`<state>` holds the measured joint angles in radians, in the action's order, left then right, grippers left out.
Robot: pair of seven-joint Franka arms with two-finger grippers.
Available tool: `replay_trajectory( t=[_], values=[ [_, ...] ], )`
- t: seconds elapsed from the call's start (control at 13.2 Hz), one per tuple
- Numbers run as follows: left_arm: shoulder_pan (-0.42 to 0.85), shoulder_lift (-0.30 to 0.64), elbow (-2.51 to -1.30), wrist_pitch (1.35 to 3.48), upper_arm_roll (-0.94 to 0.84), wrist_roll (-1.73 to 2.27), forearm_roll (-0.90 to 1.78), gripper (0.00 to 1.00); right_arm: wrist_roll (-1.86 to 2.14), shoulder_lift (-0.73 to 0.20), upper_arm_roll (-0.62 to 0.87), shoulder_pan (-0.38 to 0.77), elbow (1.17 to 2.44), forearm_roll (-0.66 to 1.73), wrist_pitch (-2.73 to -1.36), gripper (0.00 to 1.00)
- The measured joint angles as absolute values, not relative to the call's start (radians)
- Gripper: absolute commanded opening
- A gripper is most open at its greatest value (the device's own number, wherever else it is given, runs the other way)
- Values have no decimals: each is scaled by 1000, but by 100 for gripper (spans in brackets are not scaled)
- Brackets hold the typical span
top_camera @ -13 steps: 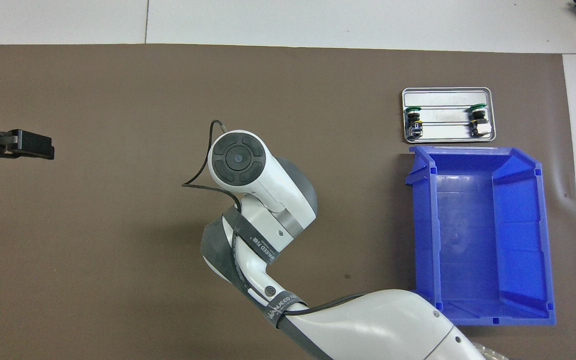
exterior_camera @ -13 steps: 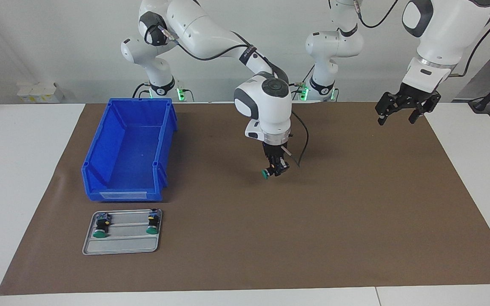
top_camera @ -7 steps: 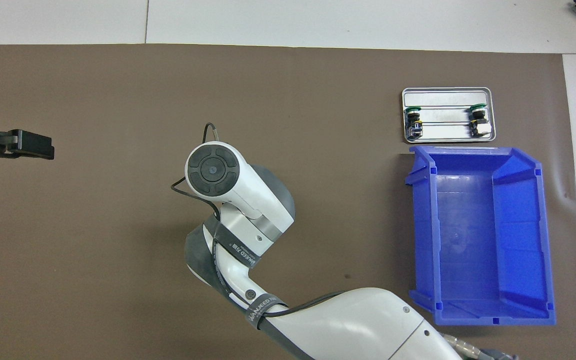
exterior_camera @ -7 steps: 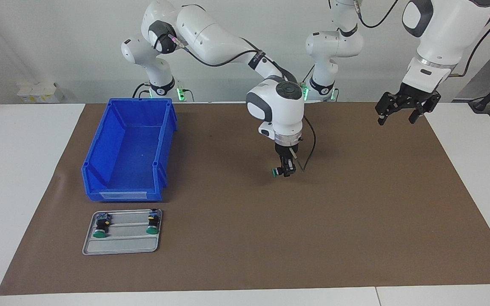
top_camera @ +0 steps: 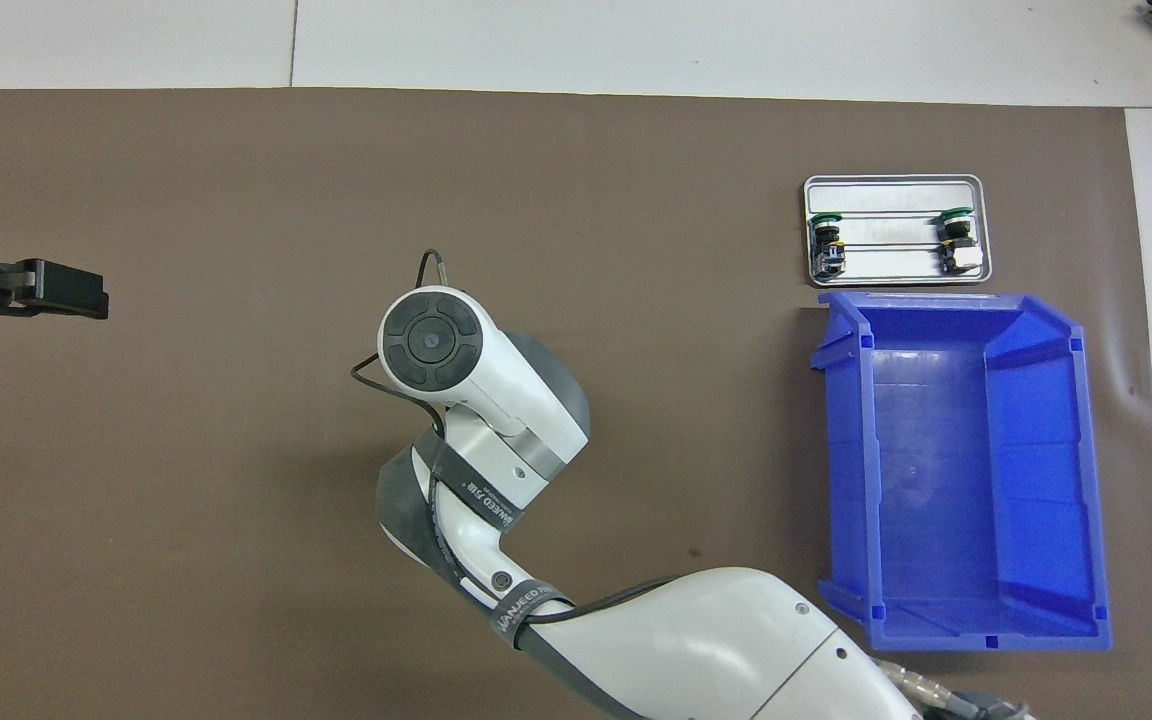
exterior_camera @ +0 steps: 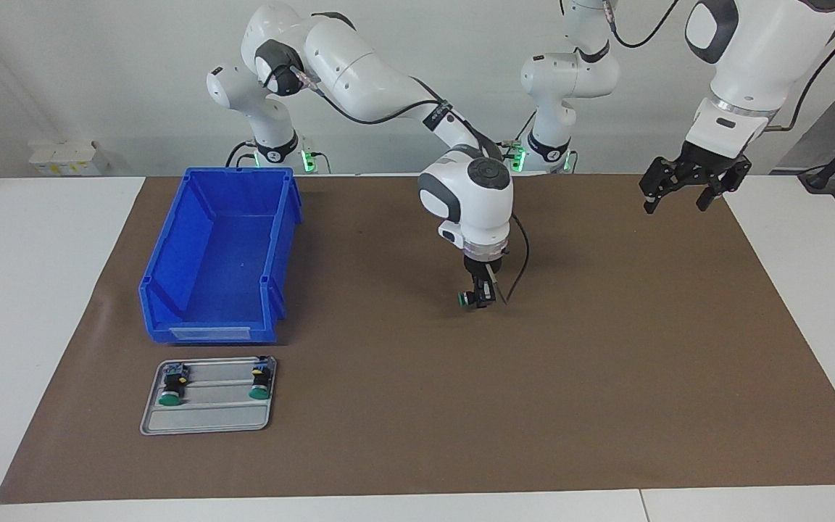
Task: Place and press button with both arms
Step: 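Carry the button module with the right gripper to the table middle, then release the button with the right gripper while the left gripper reaches toward it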
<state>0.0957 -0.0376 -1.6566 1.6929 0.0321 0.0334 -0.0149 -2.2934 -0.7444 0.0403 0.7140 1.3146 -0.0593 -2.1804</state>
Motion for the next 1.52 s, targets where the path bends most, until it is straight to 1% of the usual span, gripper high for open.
replay_trajectory(
  t=[0.08,0.15,0.23,0.3,0.53,0.68,0.91,1.06,1.37,1.52],
  values=[
    [96,-38,-1657,1693,32,33,-15,100,-2294,-745,40,714,1326,-59,-2184,0],
    [96,-38,-1657,1693,32,33,-15,100,-2294,-745,40,714,1331,-59,-2184,41],
    [96,-38,-1657,1693,32,33,-15,100,-2294,-745,40,714,1331,-59,-2184,80],
    [96,-38,-1657,1693,32,33,-15,100,-2294,-743,40,714,1330,-59,-2184,95],
    [96,-38,-1657,1693,32,33,-15,100,-2294,-731,39,711,1325,-60,-2184,99],
    [96,-38,-1657,1693,32,33,-15,100,-2294,-711,39,700,1324,-60,-2184,99],
    [96,-38,-1657,1693,32,33,-15,100,-2266,-644,36,660,1352,-61,-2182,99],
    [96,-38,-1657,1693,32,33,-15,100,-2140,-535,33,602,1447,-61,-2178,99],
    [96,-38,-1657,1693,32,33,-15,100,-1764,-276,31,480,1716,-60,-2159,99],
    [96,-38,-1657,1693,32,33,-15,100,-1586,-188,31,422,1806,-60,-2141,99]
  ],
)
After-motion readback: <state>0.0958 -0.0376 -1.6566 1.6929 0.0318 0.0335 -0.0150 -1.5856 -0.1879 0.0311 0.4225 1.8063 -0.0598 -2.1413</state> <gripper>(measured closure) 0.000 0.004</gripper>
